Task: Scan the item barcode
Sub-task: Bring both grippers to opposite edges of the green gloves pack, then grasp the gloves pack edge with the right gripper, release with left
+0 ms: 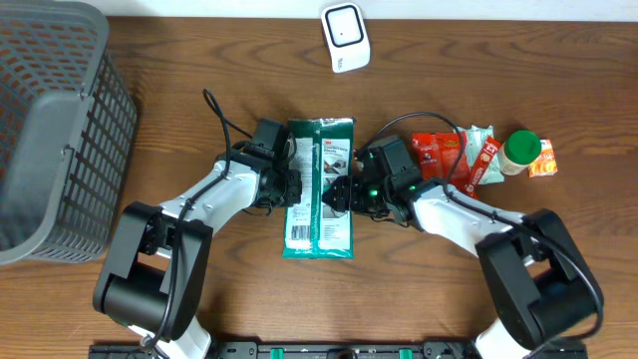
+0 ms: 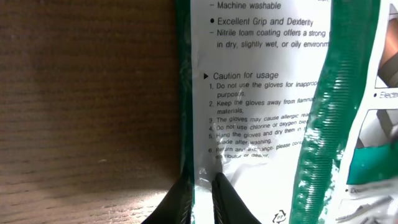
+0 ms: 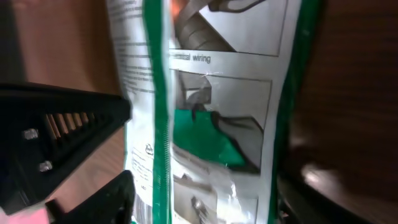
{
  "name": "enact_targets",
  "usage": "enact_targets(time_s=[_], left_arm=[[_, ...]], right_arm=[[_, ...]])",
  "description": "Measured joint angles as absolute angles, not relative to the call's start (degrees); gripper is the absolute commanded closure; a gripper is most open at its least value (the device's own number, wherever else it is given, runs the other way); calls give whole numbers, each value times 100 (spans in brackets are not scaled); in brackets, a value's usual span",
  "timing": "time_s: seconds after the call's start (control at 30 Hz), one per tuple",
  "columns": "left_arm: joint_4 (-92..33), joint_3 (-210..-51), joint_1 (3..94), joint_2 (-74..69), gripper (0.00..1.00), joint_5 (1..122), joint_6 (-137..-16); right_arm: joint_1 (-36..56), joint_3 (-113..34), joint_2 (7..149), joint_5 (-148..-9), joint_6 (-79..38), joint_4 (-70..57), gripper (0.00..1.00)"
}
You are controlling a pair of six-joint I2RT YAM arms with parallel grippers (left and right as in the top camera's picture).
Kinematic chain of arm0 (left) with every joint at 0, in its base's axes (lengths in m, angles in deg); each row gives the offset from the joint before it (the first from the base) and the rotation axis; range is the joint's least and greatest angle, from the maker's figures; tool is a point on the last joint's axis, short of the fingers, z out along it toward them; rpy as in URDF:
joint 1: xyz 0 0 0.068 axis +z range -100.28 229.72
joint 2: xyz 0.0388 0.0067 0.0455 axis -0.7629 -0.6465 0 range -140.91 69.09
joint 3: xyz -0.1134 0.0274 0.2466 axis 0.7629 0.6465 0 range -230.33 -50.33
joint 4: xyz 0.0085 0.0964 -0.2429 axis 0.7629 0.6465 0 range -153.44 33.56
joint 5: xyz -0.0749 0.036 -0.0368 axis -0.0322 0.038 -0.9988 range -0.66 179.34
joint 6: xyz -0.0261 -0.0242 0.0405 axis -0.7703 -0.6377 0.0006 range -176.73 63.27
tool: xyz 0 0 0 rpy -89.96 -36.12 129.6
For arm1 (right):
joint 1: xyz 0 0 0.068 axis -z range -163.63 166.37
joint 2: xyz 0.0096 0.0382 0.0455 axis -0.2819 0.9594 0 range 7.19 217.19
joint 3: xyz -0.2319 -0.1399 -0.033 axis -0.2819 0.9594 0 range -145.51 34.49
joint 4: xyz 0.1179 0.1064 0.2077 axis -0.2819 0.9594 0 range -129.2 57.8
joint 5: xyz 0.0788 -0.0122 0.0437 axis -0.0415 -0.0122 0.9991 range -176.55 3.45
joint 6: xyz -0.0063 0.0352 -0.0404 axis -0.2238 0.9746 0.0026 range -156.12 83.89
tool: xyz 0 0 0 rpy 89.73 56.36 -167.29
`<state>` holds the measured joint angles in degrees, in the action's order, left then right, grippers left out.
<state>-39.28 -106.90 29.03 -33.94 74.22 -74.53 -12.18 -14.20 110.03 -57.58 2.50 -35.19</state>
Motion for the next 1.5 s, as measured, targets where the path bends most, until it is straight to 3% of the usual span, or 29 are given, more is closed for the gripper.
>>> enact_targets(time_s=[0.5,0.9,1.07,1.27,1.5], left_arm=[[-3969,-10677,2903,-3394,85,7425,-7455],[-4004,-10660,2903,-3394,85,7425,-7455],[-4024,-10660,2903,-3394,85,7425,-7455],[-4113,-10653,2910,-3389,70,7407,-7475],[-4111,-10653,3233,-2887,62,7374,-7484]], right_arm=[[-1220,-1372,11346,-4969,9,-4236,68],[-1236,-1369,11355,-4772,-225,-4373,70],[-1310,-1369,11357,-4864,-247,-4380,99],[-1386,-1369,11357,-5013,-293,-4384,99],[-1386,-1369,11357,-5046,-653,-4341,99]])
